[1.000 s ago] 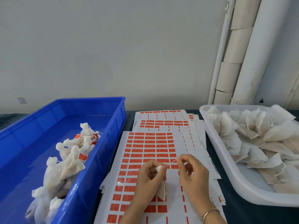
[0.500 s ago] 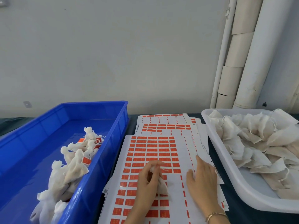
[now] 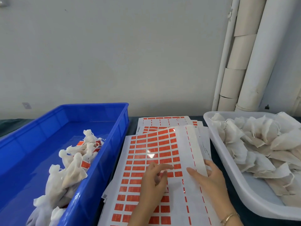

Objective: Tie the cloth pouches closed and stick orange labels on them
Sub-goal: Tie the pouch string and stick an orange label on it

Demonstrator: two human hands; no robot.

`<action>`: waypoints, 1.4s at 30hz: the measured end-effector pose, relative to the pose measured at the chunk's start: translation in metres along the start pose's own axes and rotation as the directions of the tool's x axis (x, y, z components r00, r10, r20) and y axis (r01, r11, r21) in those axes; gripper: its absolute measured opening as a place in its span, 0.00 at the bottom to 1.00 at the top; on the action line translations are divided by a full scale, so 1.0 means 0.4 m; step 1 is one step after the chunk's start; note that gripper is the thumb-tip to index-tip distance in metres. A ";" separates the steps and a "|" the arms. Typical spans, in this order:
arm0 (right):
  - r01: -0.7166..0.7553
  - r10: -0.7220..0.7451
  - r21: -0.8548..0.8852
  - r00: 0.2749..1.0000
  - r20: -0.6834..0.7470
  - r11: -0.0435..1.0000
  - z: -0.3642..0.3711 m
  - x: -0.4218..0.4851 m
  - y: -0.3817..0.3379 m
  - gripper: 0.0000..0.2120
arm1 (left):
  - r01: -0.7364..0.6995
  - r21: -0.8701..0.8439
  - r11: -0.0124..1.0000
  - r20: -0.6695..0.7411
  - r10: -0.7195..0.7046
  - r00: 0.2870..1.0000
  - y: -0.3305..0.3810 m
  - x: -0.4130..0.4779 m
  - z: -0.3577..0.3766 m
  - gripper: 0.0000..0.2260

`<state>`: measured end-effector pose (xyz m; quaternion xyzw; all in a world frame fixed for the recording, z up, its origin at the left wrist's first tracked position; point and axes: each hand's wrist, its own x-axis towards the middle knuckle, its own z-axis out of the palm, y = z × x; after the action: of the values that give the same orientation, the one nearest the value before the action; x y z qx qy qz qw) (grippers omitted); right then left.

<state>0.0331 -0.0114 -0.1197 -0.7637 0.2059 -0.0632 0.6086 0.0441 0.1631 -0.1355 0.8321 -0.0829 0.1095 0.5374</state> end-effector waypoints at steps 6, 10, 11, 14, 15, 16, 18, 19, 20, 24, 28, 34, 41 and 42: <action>-0.030 0.035 -0.026 0.970 0.239 0.999 -0.014 0.017 -0.020 0.18 | -0.036 0.130 0.991 0.030 0.033 0.999 0.005 -0.009 0.006 0.12; -0.068 0.005 0.152 0.924 0.382 0.986 -0.019 0.018 -0.020 0.20 | -0.067 0.198 0.978 0.079 0.052 0.996 0.002 -0.014 0.010 0.11; -0.075 -0.006 0.182 0.912 0.409 0.980 -0.017 0.018 -0.019 0.20 | -0.069 0.198 0.978 0.081 0.054 0.995 0.001 -0.014 0.011 0.12; -0.094 -0.015 0.215 0.890 0.456 0.972 -0.014 0.019 -0.015 0.23 | -0.080 0.167 0.983 0.061 0.071 0.996 0.003 -0.012 0.010 0.10; -0.108 -0.008 0.224 0.886 0.464 0.969 -0.014 0.021 -0.012 0.24 | -0.095 0.152 0.984 0.052 0.088 0.995 0.001 -0.012 0.009 0.10; -0.126 -0.001 0.235 0.881 0.474 0.964 -0.015 0.023 -0.009 0.25 | -0.111 0.139 0.984 0.045 0.106 0.993 -0.002 -0.011 0.009 0.11; -0.159 0.008 0.264 0.869 0.496 0.951 -0.017 0.027 -0.004 0.26 | -0.141 0.126 0.982 0.034 0.138 0.990 -0.010 -0.010 0.011 0.12; -0.173 0.008 0.279 0.861 0.509 0.944 -0.017 0.029 -0.003 0.26 | -0.152 0.126 0.980 0.031 0.149 0.988 -0.012 -0.010 0.012 0.12; -0.187 0.008 0.293 0.854 0.520 0.938 -0.017 0.030 -0.001 0.25 | -0.162 0.128 0.979 0.027 0.160 0.987 -0.014 -0.009 0.014 0.12; -0.247 0.036 0.322 0.840 0.541 0.914 -0.015 0.033 0.003 0.23 | -0.162 0.105 0.981 -0.001 0.163 0.987 -0.016 -0.004 0.019 0.14; -0.266 0.052 0.328 0.840 0.539 0.906 -0.010 0.030 0.000 0.21 | -0.147 0.075 0.986 -0.009 0.148 0.989 -0.016 -0.001 0.022 0.12; -0.232 0.049 0.270 0.834 0.549 0.934 -0.008 0.021 -0.011 0.19 | -0.141 0.037 0.989 -0.014 0.142 0.990 -0.016 0.003 0.018 0.09; -0.070 -0.029 0.215 0.904 0.426 0.974 0.000 0.000 -0.014 0.27 | -0.127 0.048 0.991 -0.028 0.128 0.991 -0.015 -0.002 0.019 0.10; -0.060 -0.045 0.233 0.905 0.423 0.971 0.000 -0.001 -0.014 0.27 | -0.129 0.037 0.991 -0.046 0.131 0.990 -0.013 -0.004 0.018 0.10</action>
<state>0.0340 -0.0101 -0.1144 -0.6791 0.0621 0.0824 0.7268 0.0447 0.1586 -0.1434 0.8311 -0.1221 0.1656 0.5166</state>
